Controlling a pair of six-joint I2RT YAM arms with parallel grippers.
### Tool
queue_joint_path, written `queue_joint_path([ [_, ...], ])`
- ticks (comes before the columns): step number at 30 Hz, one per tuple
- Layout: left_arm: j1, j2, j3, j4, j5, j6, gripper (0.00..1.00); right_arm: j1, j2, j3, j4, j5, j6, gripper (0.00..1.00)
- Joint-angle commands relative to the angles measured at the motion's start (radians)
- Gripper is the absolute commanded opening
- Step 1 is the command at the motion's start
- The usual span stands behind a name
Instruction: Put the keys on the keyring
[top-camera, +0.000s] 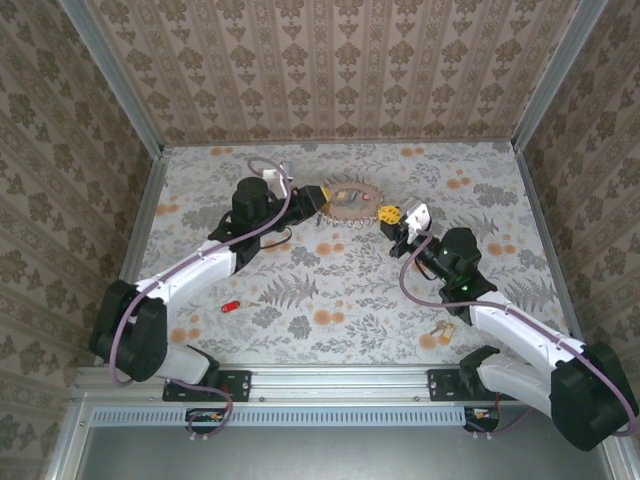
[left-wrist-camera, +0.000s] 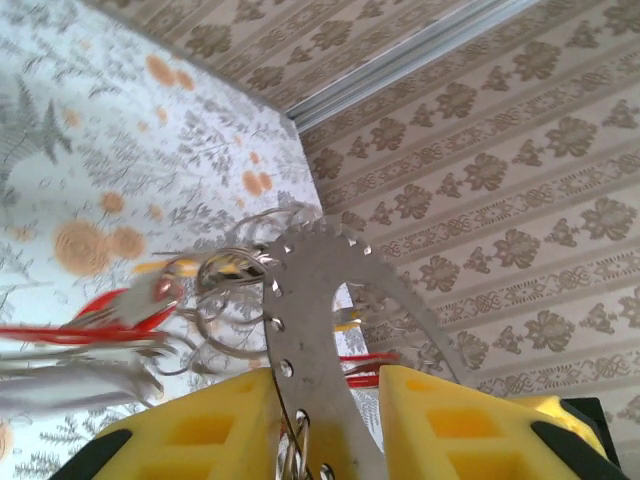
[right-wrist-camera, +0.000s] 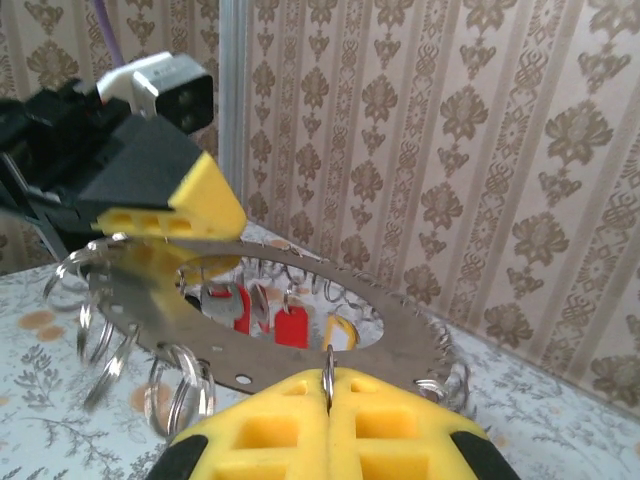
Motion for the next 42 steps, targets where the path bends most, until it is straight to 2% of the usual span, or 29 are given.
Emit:
queue_joint_path([
  [1, 0.001, 0.022, -0.026, 0.122, 0.004, -0.076, 0.31, -0.019, 0.019, 0.049, -0.017, -0.081, 0.063, 0.00],
  [7, -0.002, 0.059, -0.077, 0.123, -0.013, -0.084, 0.34, -0.050, 0.062, 0.072, -0.074, -0.141, 0.104, 0.00],
  [9, -0.004, 0.073, -0.096, 0.120, -0.019, -0.084, 0.40, -0.058, 0.079, 0.089, -0.121, -0.138, 0.110, 0.00],
  [11, -0.005, 0.086, -0.113, 0.127, -0.018, -0.083, 0.40, -0.068, 0.100, 0.105, -0.163, -0.151, 0.110, 0.00],
  [15, -0.016, 0.101, -0.142, 0.108, -0.031, -0.055, 0.53, -0.093, 0.134, 0.114, -0.198, -0.190, 0.104, 0.00],
  [20, -0.028, 0.086, -0.168, 0.051, -0.076, -0.003, 0.59, -0.117, 0.183, 0.138, -0.276, -0.283, 0.039, 0.00],
  [25, -0.031, 0.043, -0.151, -0.042, -0.110, 0.098, 0.63, -0.117, 0.191, 0.171, -0.385, -0.382, -0.107, 0.00],
  [29, -0.033, 0.012, -0.096, -0.129, -0.120, 0.228, 0.63, -0.110, 0.170, 0.158, -0.380, -0.457, -0.183, 0.00],
  [32, -0.047, -0.016, -0.077, -0.116, -0.116, 0.338, 0.62, -0.091, 0.150, 0.129, -0.328, -0.496, -0.196, 0.00],
  [36, -0.100, -0.060, -0.119, 0.026, -0.092, 0.606, 0.60, -0.080, 0.141, 0.127, -0.353, -0.560, -0.221, 0.00],
  [39, -0.119, -0.074, -0.190, 0.174, 0.042, 0.816, 0.57, -0.080, 0.150, 0.115, -0.319, -0.597, -0.215, 0.00],
  [42, -0.121, -0.085, -0.240, 0.229, 0.046, 0.906, 0.53, -0.083, 0.171, 0.110, -0.286, -0.614, -0.203, 0.00],
])
